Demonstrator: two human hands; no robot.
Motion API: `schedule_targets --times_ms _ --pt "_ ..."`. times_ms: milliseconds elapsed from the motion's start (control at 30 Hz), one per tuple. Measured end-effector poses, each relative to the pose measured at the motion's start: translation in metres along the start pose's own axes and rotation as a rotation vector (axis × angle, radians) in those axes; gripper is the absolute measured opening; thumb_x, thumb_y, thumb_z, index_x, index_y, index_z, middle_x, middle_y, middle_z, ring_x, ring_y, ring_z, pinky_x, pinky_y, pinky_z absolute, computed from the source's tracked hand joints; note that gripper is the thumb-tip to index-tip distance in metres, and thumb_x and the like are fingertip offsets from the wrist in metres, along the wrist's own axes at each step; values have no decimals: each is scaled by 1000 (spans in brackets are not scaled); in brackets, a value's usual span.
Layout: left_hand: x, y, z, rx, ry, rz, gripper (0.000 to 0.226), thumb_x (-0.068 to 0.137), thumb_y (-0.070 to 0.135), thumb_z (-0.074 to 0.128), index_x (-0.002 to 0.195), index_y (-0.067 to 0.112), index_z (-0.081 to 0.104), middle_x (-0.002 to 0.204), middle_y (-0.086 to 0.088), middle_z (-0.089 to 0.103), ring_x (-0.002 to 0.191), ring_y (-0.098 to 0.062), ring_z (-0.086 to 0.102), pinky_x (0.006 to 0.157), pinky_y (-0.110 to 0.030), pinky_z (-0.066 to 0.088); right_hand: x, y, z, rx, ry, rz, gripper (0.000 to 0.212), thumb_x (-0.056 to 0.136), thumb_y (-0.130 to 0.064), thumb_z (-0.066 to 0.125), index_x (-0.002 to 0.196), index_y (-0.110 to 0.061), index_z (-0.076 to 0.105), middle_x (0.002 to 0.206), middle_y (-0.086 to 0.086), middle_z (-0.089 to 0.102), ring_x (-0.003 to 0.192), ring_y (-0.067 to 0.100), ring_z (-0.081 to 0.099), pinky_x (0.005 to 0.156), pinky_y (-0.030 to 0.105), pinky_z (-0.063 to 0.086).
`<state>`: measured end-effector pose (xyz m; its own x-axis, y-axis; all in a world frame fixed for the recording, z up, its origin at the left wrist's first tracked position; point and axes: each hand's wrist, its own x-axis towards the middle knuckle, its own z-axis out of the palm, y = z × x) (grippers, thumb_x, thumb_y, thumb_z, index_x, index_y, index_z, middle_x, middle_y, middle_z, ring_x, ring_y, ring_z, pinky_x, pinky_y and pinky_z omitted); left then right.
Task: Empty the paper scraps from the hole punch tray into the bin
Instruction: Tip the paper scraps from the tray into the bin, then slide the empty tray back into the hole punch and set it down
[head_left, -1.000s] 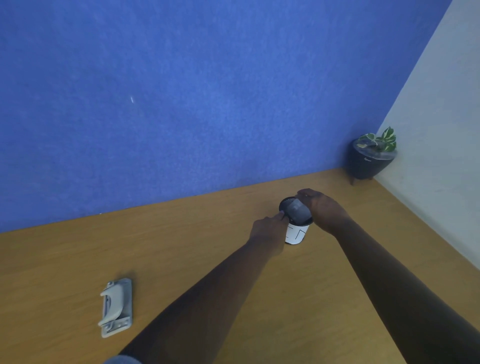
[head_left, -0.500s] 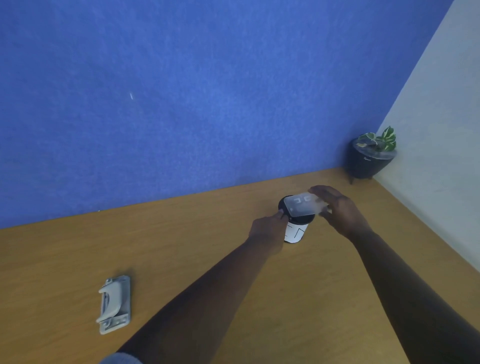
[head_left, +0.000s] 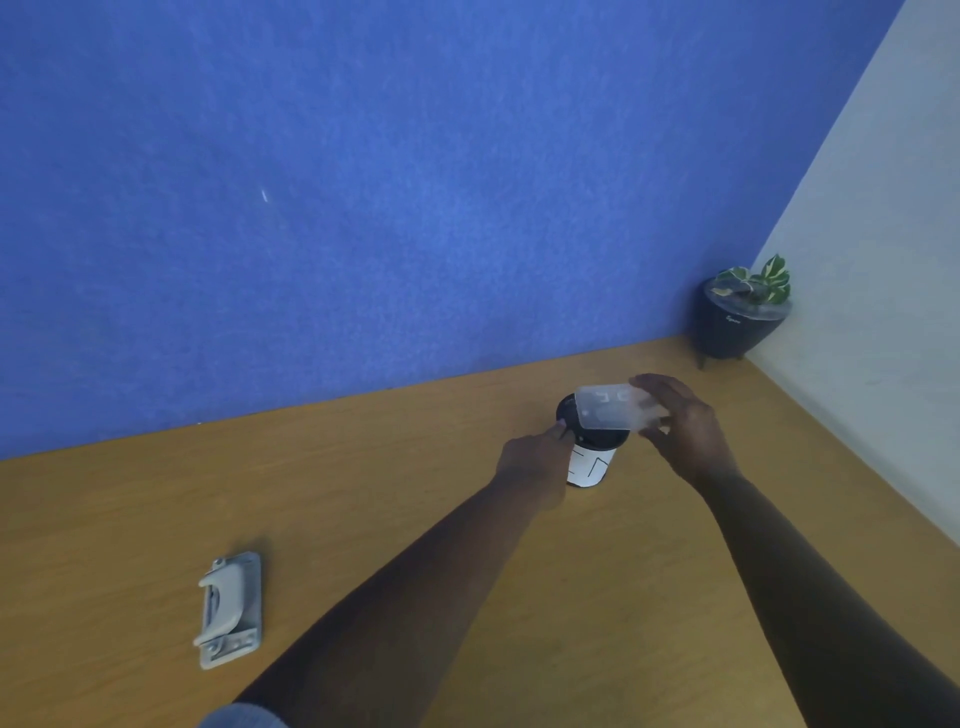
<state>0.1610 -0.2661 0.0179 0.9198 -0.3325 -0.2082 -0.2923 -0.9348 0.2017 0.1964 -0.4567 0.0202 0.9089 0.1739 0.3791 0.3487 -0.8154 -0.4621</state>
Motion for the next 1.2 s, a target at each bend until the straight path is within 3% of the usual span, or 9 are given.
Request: schedule_targets --times_ms 200,267,367,500,633,700,933,1033,1200 --pt "0 -6 10 -345 49 -44 73 89 7 47 153 23 16 162 9 14 135 -21 43 93 -32 45 -9 -6 2 507 83 452 68 63 2 81 125 -10 55 130 6 58 102 21 59 76 25 47" --pt "-2 -5 8 -756 152 -125 53 94 15 46 146 18 37 150 -3 43 125 -19 51 96 -31 46 -12 -17 6 637 68 495 70 62 1 82 126 -9 55 128 5 60 103 20 60 76 26 49" --pt "-10 -4 -3 -1619 222 -314 36 94 27 55 122 5 58 111 -12 66 93 -20 62 73 -26 53 -19 -42 15 761 47 515 67 62 5 81 123 -7 57 120 5 63 96 17 62 72 22 52" --pt "-21 -16 -11 -1952 469 -472 8 89 16 63 86 9 60 83 -7 66 70 -16 66 60 -23 58 -31 -79 30 815 -6 483 59 64 5 80 117 -11 60 104 5 65 80 3 62 52 1 47" --pt "-40 -40 -5 -1901 568 -540 2 90 6 59 87 5 60 76 -6 65 64 -17 64 50 -21 55 -42 -109 42 928 -122 541 37 81 -12 70 116 -6 61 103 8 64 84 15 63 60 16 54" --pt "-51 -53 0 -1816 556 -563 8 89 7 60 81 9 61 75 -5 64 62 -17 63 44 -20 52 -44 -119 44 1033 -227 640 15 90 -18 59 96 -7 67 92 7 64 77 15 62 59 19 54" --pt "-88 -79 10 -1622 504 -642 8 88 11 63 94 7 64 74 -5 62 55 -17 59 39 -17 45 -55 -139 60 965 -486 756 11 89 -10 60 96 -5 66 58 3 58 32 4 49 38 10 43" --pt "-103 -96 19 -1432 589 -694 26 85 19 67 108 9 62 82 -5 63 66 -22 63 58 -26 53 -61 -148 69 954 -541 764 15 88 -11 62 99 -3 66 60 2 61 39 6 53 38 11 43" --pt "-152 -143 40 -702 753 -975 27 85 25 65 108 11 65 108 -12 69 105 -31 62 88 -37 44 -69 -159 86 968 -564 827 21 88 -5 61 105 5 64 74 9 63 52 15 57 39 16 49"
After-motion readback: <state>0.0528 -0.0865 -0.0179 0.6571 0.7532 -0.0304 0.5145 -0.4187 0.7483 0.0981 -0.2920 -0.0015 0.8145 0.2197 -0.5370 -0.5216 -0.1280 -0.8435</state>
